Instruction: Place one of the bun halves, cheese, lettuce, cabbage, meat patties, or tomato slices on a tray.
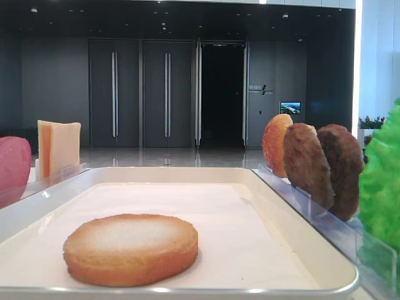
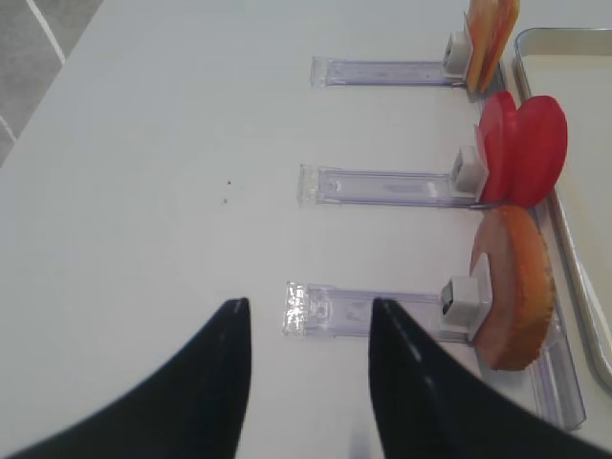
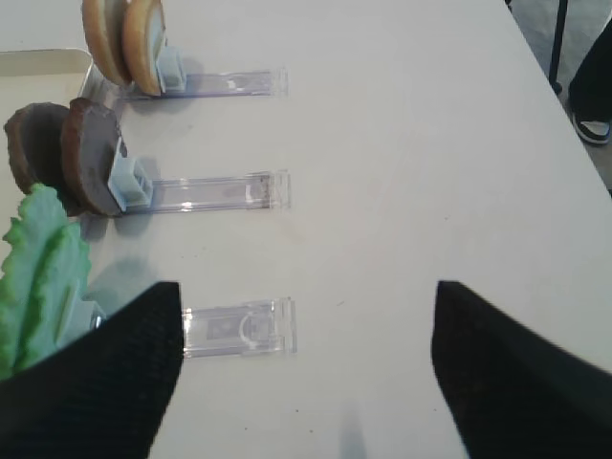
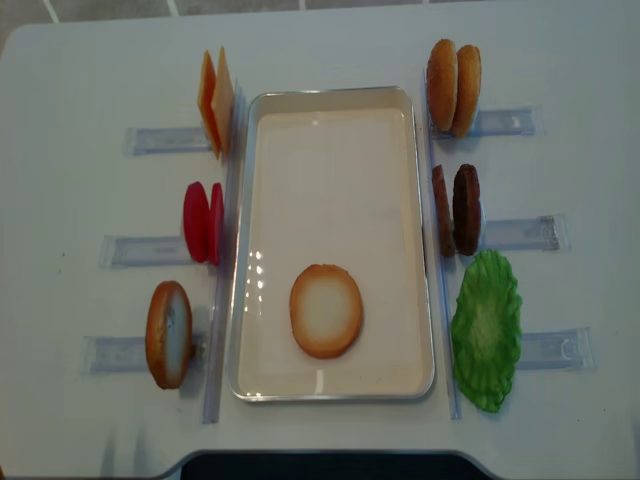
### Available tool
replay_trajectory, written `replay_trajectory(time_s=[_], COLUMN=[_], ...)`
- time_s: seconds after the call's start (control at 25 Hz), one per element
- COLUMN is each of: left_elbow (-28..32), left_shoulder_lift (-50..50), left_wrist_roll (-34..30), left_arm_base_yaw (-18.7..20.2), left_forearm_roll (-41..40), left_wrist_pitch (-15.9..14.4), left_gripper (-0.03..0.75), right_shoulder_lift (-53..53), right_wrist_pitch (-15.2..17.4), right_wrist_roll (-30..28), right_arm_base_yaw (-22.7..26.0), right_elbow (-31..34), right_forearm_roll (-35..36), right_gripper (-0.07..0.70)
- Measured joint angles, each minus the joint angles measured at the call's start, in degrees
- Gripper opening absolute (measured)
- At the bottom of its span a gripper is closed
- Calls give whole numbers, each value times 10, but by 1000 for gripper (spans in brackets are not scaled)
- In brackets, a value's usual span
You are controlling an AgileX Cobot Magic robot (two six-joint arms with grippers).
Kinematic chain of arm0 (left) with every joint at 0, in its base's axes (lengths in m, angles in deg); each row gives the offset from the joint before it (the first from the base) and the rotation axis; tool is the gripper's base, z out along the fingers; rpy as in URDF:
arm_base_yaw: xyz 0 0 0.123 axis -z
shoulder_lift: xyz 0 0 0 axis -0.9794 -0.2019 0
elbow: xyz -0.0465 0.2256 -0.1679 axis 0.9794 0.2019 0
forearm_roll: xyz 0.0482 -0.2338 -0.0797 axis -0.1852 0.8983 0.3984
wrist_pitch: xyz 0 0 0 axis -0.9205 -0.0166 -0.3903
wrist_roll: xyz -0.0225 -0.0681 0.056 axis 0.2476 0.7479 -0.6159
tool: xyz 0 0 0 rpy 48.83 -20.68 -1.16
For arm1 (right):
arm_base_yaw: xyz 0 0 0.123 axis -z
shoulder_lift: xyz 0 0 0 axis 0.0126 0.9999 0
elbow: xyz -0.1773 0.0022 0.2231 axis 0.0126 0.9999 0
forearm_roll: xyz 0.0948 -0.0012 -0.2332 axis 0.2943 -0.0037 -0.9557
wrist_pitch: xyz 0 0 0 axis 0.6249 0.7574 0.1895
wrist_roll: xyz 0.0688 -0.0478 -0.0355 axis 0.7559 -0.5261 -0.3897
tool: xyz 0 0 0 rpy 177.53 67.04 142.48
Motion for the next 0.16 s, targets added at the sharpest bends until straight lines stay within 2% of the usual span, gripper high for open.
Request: replay_trajectory(time_s=[0.16], left_elbow=[0], left_shoulder_lift=[0], left_wrist_roll=[0], left_arm_base_yaw=[0], left_forearm_roll=[0], left_wrist_pitch=[0], left_gripper=[307], right_shoulder_lift=[0], right_wrist_pitch=[0], right_wrist_roll=[0], right_arm_base_yaw=[0], right_elbow=[0], right_forearm_roll=[0], right_gripper=[540])
